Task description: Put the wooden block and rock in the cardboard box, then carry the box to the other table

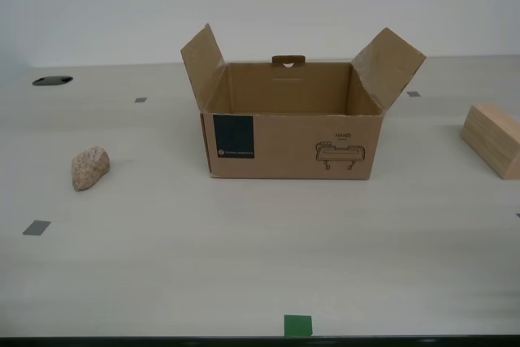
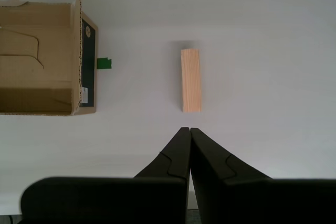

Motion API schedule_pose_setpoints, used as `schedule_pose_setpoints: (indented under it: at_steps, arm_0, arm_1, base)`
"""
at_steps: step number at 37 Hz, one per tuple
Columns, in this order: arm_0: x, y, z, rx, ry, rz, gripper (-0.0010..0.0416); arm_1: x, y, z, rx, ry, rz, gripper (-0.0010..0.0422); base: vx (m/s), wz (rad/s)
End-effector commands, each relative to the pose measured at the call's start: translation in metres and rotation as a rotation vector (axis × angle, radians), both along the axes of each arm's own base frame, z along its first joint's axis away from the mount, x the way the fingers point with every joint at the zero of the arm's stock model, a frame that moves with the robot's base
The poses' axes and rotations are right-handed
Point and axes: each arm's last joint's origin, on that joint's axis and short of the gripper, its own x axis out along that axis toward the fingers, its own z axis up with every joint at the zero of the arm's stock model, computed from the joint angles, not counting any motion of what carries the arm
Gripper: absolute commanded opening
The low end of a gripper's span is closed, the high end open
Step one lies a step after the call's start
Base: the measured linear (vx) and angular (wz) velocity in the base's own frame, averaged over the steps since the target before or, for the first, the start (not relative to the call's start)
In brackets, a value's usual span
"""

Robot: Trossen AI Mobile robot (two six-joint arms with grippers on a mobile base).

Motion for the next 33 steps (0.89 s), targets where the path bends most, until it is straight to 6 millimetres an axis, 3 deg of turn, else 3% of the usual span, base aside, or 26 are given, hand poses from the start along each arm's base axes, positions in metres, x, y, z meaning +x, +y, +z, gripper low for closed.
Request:
schedule_pose_setpoints:
  at_steps: [1,25,33]
  arm_0:
    - [0.0009,0.0001,0.0006,0.003,-0.011,-0.002,0.0000]
    - [0.0002,-0.0003,0.0003,-0.009,-0.003,-0.010,0.0003]
    - [0.0002,-0.0003,0.0003,-0.009,-0.003,-0.010,0.0003]
  arm_1:
    - [-0.0003,0.0001,0.0003,0.002,0.000,0.000,0.0000]
    - [-0.0002,0.0000,0.0001,-0.014,0.008,0.030,0.0001]
    - [-0.0003,0.0001,0.0001,-0.014,0.008,0.030,0.0052]
  base:
    - [0.000,0.000]
    - [0.000,0.000]
    - [0.000,0.000]
